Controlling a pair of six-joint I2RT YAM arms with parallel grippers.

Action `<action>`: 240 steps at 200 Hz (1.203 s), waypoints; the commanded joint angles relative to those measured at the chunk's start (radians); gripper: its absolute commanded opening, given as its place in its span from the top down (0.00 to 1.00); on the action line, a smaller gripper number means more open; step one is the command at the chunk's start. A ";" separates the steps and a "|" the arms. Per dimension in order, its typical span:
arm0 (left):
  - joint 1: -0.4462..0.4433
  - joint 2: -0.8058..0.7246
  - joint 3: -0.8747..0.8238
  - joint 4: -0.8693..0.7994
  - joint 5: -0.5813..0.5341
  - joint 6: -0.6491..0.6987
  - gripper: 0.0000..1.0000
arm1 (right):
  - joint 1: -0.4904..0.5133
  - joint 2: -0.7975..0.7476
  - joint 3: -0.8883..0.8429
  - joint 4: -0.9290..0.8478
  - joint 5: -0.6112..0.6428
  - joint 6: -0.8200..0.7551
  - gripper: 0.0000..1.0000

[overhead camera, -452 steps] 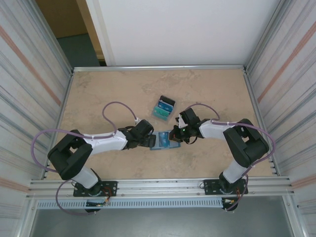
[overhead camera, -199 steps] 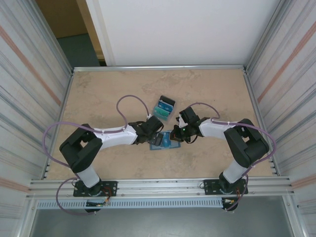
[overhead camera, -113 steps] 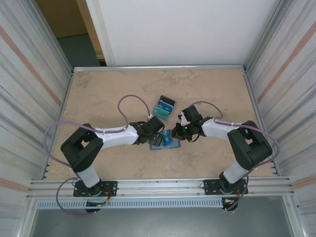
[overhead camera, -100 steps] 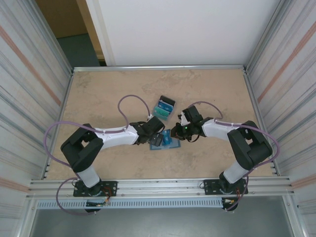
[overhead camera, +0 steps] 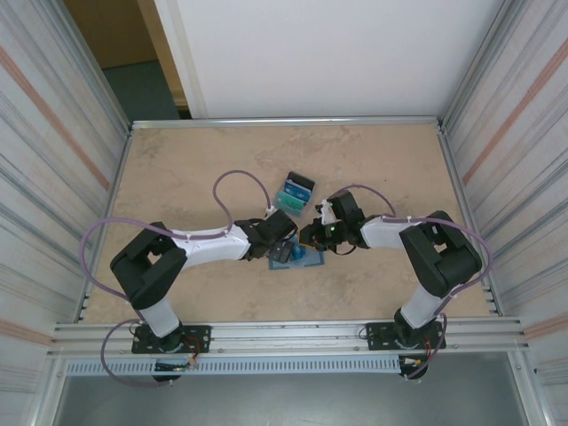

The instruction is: Take the credit cards out of the card holder

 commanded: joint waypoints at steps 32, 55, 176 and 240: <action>-0.005 0.021 -0.008 -0.070 -0.039 0.013 0.01 | -0.007 0.016 -0.012 -0.021 0.033 0.002 0.96; -0.004 0.014 -0.017 -0.071 -0.054 0.020 0.01 | -0.006 -0.015 -0.005 -0.098 0.086 -0.031 0.98; 0.025 -0.060 -0.070 -0.054 -0.118 0.126 0.01 | -0.007 -0.187 0.010 -0.277 0.191 -0.110 1.00; 0.024 -0.143 -0.069 -0.079 -0.091 0.094 0.01 | -0.006 -0.254 0.083 -0.387 0.233 -0.191 1.00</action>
